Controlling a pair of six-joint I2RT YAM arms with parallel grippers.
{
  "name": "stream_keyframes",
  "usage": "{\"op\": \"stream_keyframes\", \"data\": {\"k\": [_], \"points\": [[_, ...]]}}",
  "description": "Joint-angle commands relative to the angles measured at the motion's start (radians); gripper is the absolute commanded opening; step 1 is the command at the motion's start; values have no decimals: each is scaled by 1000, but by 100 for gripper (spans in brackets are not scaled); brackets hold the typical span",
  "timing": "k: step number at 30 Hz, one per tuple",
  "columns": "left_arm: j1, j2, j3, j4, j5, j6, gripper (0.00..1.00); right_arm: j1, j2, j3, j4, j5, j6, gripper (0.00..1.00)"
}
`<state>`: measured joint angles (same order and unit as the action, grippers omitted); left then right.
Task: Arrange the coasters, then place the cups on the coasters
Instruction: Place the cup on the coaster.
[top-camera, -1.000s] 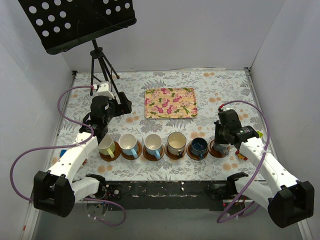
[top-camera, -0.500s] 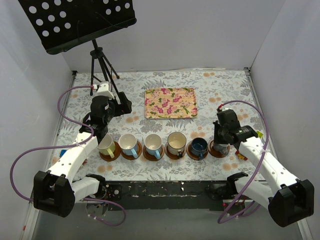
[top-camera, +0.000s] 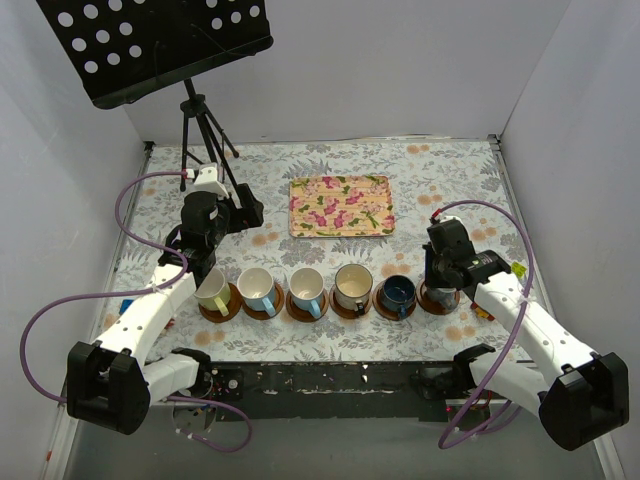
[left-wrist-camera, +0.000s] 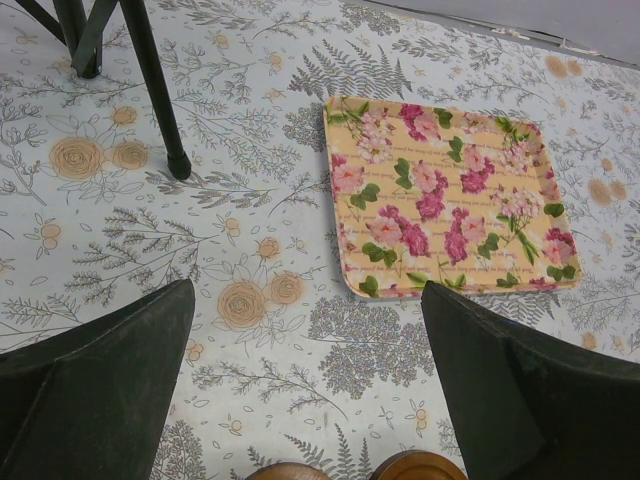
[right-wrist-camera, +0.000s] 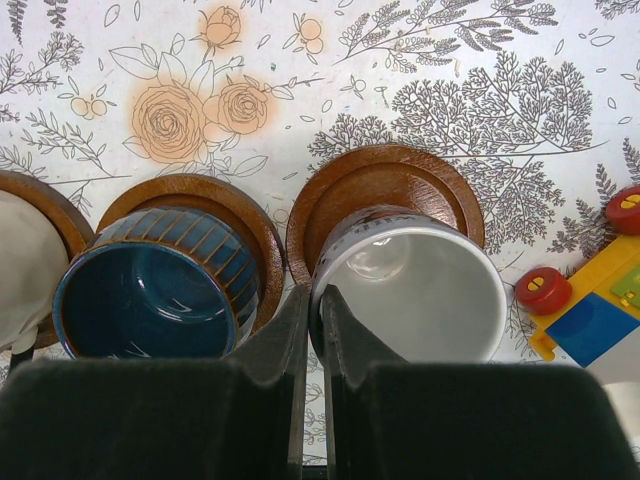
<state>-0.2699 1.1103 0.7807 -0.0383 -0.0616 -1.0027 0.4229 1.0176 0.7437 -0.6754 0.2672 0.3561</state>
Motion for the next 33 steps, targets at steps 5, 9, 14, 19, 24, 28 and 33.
{"op": "stream_keyframes", "data": {"k": [5,9,14,19,24,28,33], "points": [[5,-13,31,-3,6,3,98,7,7,11,8,50,14,1],[5,-12,32,-3,6,3,98,7,7,8,8,46,15,1],[5,-12,32,-3,6,3,98,7,13,6,7,40,14,1],[3,-12,32,-3,8,3,98,7,9,13,5,41,14,14],[3,-13,32,-5,6,1,98,7,4,22,2,41,11,22],[5,-12,32,-5,5,3,98,7,-1,25,0,43,7,28],[5,-15,32,-5,5,3,98,7,-7,29,2,43,7,33]]}}
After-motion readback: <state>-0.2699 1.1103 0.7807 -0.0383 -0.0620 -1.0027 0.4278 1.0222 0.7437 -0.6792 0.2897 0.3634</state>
